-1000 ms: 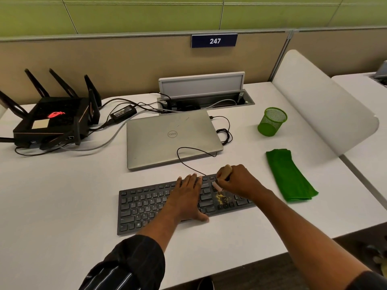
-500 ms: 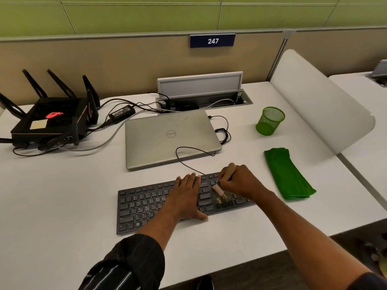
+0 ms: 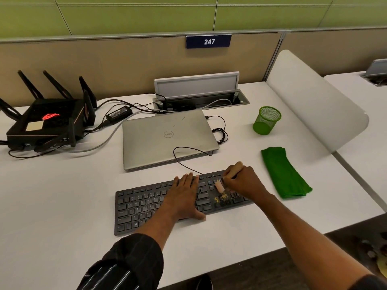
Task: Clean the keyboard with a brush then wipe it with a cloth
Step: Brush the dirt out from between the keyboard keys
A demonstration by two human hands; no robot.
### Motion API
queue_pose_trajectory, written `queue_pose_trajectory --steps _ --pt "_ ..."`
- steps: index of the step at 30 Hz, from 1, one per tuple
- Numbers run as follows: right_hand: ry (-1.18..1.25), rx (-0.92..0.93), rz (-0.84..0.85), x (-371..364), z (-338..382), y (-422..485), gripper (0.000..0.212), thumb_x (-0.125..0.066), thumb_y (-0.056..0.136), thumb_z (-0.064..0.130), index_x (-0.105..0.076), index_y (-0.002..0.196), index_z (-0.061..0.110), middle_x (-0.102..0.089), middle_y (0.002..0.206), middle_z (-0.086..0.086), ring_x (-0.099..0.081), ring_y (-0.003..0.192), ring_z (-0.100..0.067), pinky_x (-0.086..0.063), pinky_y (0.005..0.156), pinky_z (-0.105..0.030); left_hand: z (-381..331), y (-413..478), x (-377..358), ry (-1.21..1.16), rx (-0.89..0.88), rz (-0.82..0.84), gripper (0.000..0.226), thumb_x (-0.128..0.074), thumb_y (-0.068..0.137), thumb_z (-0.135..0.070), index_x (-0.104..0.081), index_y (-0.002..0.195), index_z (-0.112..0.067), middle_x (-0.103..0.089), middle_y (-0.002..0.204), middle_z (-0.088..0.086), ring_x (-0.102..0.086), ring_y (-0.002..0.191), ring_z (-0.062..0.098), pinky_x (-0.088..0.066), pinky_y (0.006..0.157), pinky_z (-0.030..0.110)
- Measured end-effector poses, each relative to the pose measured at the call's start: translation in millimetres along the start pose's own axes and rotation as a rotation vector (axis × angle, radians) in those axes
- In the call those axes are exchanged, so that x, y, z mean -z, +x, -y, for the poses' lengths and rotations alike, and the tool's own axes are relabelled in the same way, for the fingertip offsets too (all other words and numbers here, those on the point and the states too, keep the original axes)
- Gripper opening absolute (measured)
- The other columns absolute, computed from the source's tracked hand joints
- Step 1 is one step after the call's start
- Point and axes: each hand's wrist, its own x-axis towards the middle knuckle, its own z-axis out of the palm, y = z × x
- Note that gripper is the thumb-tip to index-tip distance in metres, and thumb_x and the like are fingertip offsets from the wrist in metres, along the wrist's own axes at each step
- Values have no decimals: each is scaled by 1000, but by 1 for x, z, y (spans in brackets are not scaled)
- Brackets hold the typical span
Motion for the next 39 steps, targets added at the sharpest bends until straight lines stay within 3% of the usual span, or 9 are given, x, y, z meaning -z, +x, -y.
queue_pose_trajectory --steps 6,10,16,19,22,30,33,36,39 --pt "-81 9 -8 0 -3 -4 8 -65 77 7 -72 77 11 -71 72 -2 -70 65 -14 -61 62 -33 -1 0 1 8 3 6 137 -68 71 -80 12 161 -13 8 170 13 7 156 29 2 126 51" --pt "-53 49 -21 -1 4 -5 7 -67 79 13 -73 80 15 -71 73 3 -66 63 -6 -54 56 -19 -2 -1 2 2 4 5 138 -70 70 -79 11 161 -13 6 170 13 6 156 29 0 126 52" --pt "-39 185 146 -14 11 -7 11 -65 85 18 -75 82 19 -73 78 7 -66 67 -3 -51 58 -20 -2 -1 2 -2 3 -1 138 -71 70 -79 9 161 -12 5 170 13 5 156 29 -1 126 52" --pt "-74 122 -66 -17 9 -5 11 -63 87 20 -73 87 15 -73 80 4 -68 71 -7 -55 63 -25 -2 -1 2 8 3 -1 138 -70 70 -80 10 161 -12 5 170 13 5 156 29 -2 126 52" --pt "-63 26 -298 -9 8 -1 9 -62 84 16 -70 86 13 -68 74 7 -62 64 -3 -45 57 -11 -2 -1 1 12 0 2 138 -68 70 -81 10 161 -12 6 170 13 5 156 30 -2 126 52" --pt "-79 48 -202 -15 12 6 9 -63 88 17 -71 93 14 -67 81 6 -59 65 3 -42 57 -4 -1 -1 1 16 -2 5 137 -67 71 -81 11 160 -12 7 170 13 6 156 30 0 126 52" --pt "-116 32 -157 -17 14 7 11 -62 90 17 -70 91 11 -68 81 3 -62 69 -8 -43 59 -8 0 0 0 16 -1 4 137 -67 71 -81 11 160 -12 7 170 13 6 156 30 0 126 51" --pt "-173 2 -92 -14 16 8 12 -65 84 16 -71 85 6 -72 79 -3 -67 71 -20 -53 64 -29 0 0 -1 19 -1 0 137 -66 71 -81 11 160 -12 7 170 13 6 156 30 0 126 52" --pt "-258 -12 -52 -9 20 14 15 -58 79 12 -67 69 6 -69 67 -4 -66 63 -19 -54 57 -30 0 0 -1 12 -4 -1 137 -66 71 -82 11 160 -12 7 170 13 7 156 30 0 126 52"
